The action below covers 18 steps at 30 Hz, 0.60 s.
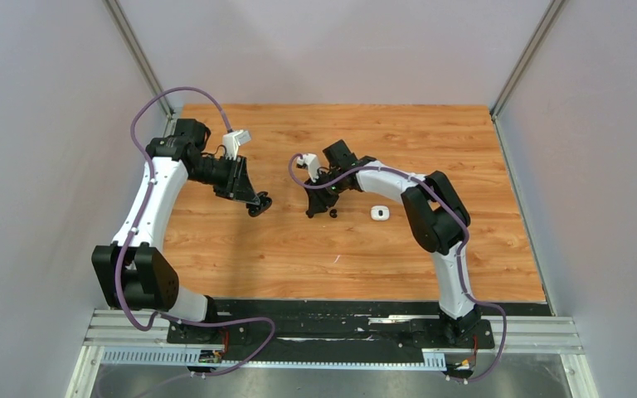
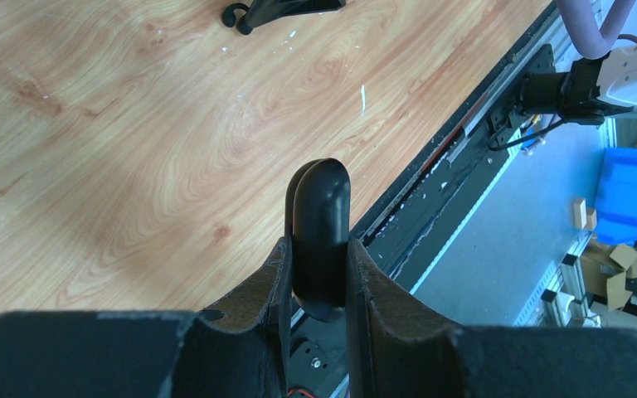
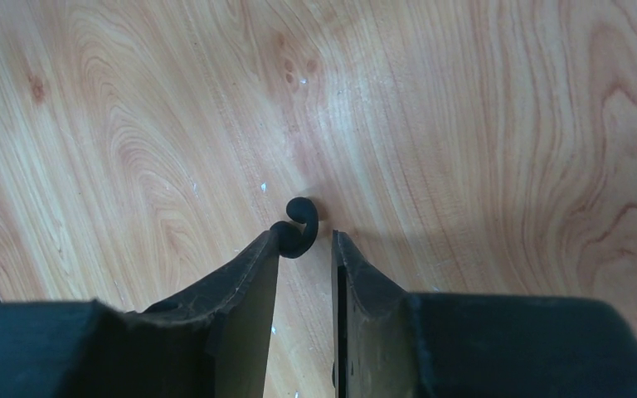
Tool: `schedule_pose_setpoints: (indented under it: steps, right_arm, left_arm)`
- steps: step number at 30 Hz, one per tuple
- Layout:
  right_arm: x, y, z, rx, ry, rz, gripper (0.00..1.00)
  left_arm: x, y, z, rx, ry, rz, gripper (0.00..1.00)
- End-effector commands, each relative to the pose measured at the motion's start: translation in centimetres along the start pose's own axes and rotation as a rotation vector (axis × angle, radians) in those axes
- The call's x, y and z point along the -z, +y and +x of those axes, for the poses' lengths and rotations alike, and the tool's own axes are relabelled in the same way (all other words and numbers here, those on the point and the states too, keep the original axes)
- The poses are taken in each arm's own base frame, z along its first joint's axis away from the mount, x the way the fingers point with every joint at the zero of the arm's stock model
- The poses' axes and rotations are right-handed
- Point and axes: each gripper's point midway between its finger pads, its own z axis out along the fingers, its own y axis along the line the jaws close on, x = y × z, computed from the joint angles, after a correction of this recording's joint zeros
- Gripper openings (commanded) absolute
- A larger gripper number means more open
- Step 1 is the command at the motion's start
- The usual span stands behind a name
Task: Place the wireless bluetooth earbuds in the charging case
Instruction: Pick up the earbud from the center of the board.
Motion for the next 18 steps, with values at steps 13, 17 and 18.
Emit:
schedule_pose_setpoints:
  steps: [13, 17, 18]
  right_arm:
    - [-1.1, 0.0, -0.2, 0.009, -0.004, 0.002, 0.00]
    - [-0.6, 0.1, -1.0, 0.037, -0.021, 0.005, 0.00]
    - [-0.5, 0.2, -1.3, 0.046, -0.027, 0.003, 0.00]
  left_arm:
    - [0.4, -0.5, 0.1, -0.008, -0.023, 0.007, 0.00]
    - [0.3, -0.5, 0.1, -0.005, -0.024, 0.010, 0.00]
    - [0.3, -0.5, 0.0, -0.004, -0.024, 0.011, 0.00]
